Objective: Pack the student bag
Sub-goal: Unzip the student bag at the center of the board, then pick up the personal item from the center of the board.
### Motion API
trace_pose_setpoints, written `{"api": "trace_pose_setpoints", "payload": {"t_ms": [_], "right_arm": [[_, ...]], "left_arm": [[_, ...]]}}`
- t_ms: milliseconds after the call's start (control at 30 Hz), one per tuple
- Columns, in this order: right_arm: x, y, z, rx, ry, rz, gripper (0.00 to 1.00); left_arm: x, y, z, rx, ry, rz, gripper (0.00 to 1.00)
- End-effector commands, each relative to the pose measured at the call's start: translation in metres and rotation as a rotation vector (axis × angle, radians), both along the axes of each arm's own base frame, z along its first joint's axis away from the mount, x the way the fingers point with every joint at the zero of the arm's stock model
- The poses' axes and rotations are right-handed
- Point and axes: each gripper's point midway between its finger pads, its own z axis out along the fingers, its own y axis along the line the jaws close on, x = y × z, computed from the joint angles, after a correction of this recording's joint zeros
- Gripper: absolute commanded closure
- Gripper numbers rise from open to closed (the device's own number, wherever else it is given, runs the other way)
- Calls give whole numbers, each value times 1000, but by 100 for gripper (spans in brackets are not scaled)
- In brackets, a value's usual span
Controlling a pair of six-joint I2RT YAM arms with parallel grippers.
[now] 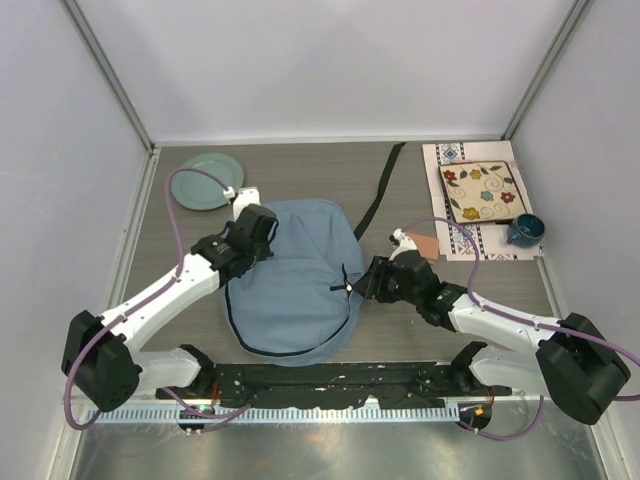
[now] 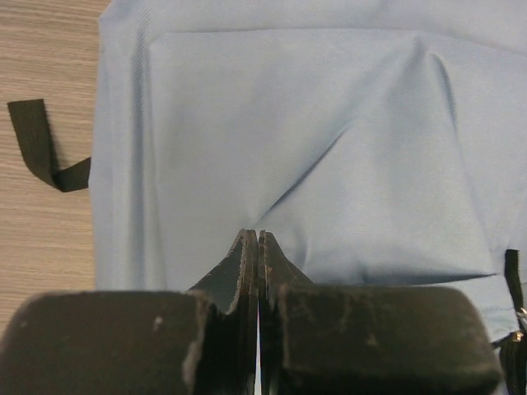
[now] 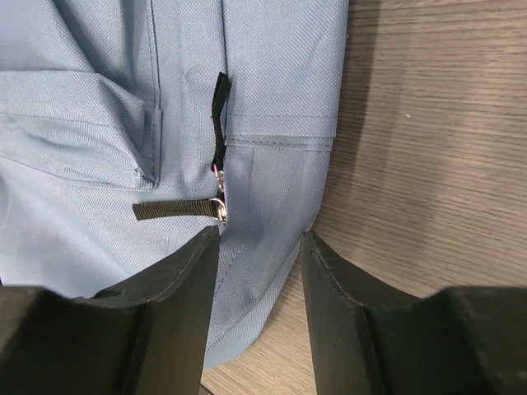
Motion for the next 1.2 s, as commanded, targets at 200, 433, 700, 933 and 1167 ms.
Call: {"api": "trace_pose_setpoints", "payload": {"t_ms": [200, 433, 700, 933, 1167], "right_arm": [[5, 1, 10, 16, -37, -11, 51], [6, 1, 13, 20, -42, -11, 51], [19, -13, 29, -15, -82, -84, 35], [39, -42, 51, -44, -122, -184, 24], [69, -104, 51, -181, -109, -392, 20]], "left_arm": [[-12, 42, -20, 84, 31, 157, 100], [-20, 49, -41, 74, 78, 195, 95], [-23, 56, -39, 86, 91, 221, 50], [-27, 59, -16, 38, 38, 228, 24], [-32, 54, 20, -71, -54, 196, 9]]}}
